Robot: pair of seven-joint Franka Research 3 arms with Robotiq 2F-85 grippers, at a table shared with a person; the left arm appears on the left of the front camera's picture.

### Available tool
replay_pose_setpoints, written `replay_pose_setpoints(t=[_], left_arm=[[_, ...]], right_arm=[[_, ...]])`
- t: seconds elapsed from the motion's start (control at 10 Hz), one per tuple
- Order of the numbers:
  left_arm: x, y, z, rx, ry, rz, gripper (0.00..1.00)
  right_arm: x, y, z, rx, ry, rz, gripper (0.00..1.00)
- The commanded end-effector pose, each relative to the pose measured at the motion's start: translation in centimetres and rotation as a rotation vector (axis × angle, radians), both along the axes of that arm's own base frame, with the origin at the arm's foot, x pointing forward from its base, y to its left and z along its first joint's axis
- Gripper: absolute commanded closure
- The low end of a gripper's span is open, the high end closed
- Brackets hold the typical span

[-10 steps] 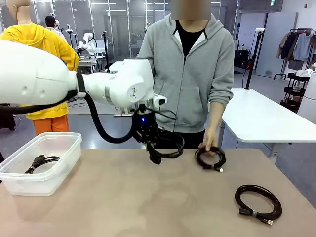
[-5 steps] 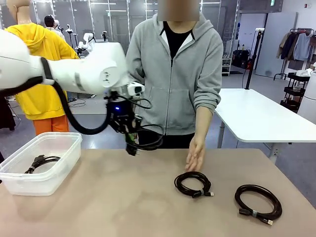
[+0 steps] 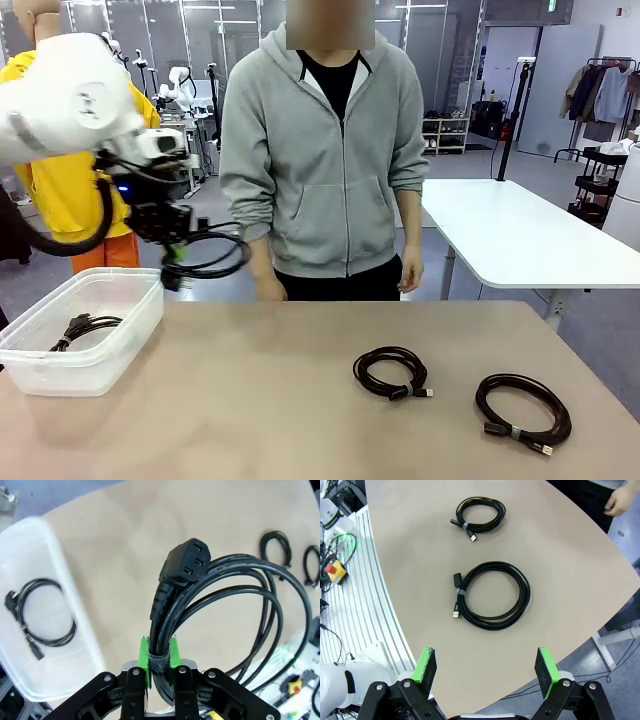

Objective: Organize and store the cables.
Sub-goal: Place the Power Cable into the Organizing box.

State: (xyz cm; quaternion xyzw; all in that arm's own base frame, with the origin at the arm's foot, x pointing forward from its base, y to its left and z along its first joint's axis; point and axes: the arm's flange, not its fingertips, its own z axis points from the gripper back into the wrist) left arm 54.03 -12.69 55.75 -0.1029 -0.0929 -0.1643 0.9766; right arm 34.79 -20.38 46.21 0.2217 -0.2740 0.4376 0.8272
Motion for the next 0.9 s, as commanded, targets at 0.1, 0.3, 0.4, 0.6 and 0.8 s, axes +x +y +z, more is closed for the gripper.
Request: replay_pose_setpoints(t=[0.1, 0.3, 0.4, 0.6, 0.8], left_arm=[[-0.6, 7.1, 0.0, 0.046, -0.016, -0.021, 1.0], [0.6, 12.2, -1.3, 0.071, -0.031, -0.099, 1.0], [1.3, 14.5, -1.7, 0.086, -0.041, -0.125, 1.0], [2.4, 16.5, -2.5, 0.056, -0.032, -0.146, 1.0], [3.1, 17.0, -3.1, 0.07, -0.04, -0.15, 1.0]], right_arm=[[0.0, 0.2, 0.0, 0.001, -0.018, -0.013, 0.0], [0.0, 0.2, 0.0, 0.001, -0.018, -0.013, 0.0], [0.0, 0.2, 0.0, 0.001, -0.018, -0.013, 0.0], [0.0, 0.2, 0.0, 0.001, -0.018, -0.013, 0.0], [0.0, 0.2, 0.0, 0.001, -0.018, -0.013, 0.0]])
